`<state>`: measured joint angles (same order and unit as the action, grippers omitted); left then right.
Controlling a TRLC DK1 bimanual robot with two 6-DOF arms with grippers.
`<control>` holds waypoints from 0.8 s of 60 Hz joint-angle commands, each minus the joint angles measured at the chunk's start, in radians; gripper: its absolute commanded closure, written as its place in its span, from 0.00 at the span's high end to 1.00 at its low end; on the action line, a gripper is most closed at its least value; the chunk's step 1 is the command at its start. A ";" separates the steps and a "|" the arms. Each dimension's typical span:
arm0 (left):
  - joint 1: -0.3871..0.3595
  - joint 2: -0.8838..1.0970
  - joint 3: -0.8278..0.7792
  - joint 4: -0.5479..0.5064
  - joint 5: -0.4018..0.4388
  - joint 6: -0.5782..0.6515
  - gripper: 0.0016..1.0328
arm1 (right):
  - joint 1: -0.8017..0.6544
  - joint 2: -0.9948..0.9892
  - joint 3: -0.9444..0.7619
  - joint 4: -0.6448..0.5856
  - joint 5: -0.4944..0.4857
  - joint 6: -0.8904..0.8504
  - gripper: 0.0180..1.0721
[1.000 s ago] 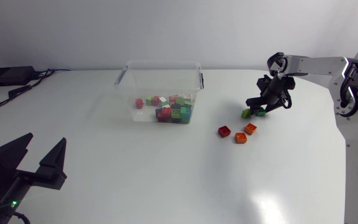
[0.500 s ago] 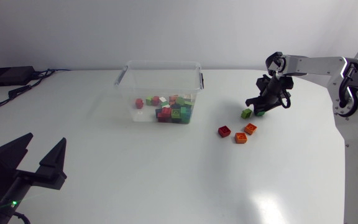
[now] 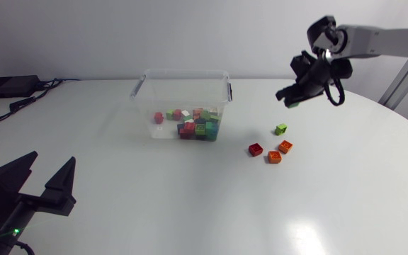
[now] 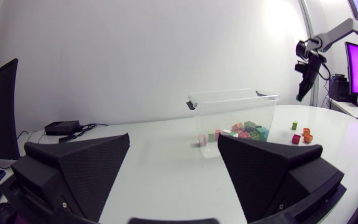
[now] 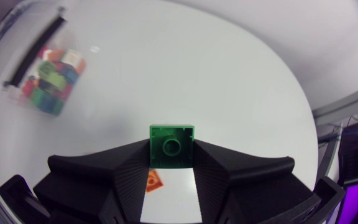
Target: Place the duplo bricks in the container
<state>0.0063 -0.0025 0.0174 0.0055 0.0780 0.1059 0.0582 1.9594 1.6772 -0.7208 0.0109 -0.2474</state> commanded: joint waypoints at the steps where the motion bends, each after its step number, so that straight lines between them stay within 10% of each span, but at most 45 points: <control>1: 0.009 -0.008 -0.019 0.013 0.008 0.009 0.96 | 0.086 -0.114 -0.042 0.006 -0.019 0.011 0.31; 48: 0.009 -0.008 -0.019 0.013 0.008 0.011 0.96 | 0.417 -0.086 0.064 0.350 -0.061 0.129 0.32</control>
<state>0.0063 -0.0025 0.0174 0.0055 0.0780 0.1059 0.4652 1.8137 1.7126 -0.3954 -0.0502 -0.1486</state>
